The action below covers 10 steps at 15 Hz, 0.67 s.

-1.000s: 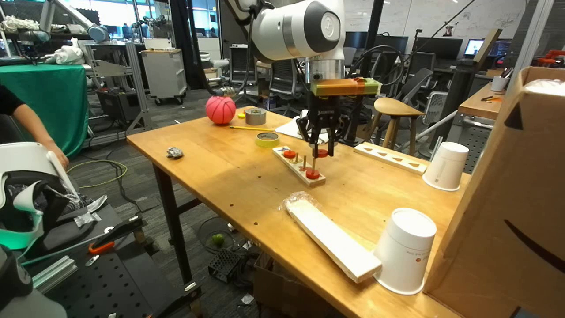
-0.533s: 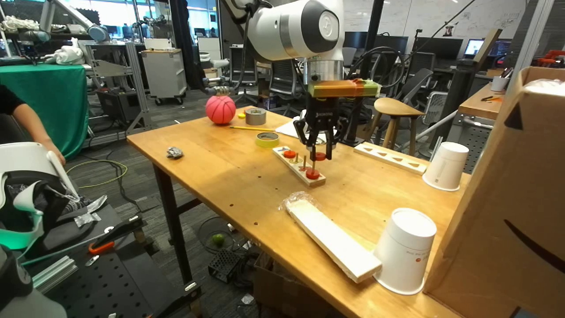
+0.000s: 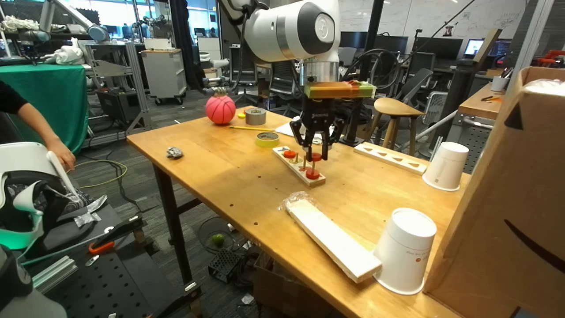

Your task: Move one right block to the first right position, then the left block, then the remaining block to the first right position

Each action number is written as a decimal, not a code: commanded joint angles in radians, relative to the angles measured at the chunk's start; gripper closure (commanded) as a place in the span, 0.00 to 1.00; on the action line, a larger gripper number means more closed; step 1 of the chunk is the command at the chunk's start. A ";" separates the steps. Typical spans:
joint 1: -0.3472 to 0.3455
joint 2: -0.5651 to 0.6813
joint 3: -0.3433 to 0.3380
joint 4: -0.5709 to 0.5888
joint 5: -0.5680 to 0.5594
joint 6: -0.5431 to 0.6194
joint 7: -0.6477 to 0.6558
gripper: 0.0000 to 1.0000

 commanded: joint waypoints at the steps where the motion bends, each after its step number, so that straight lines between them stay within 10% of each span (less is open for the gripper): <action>1: 0.009 0.003 0.009 0.018 0.004 -0.004 -0.011 0.76; 10: 0.009 -0.002 0.013 0.001 0.007 0.008 -0.009 0.76</action>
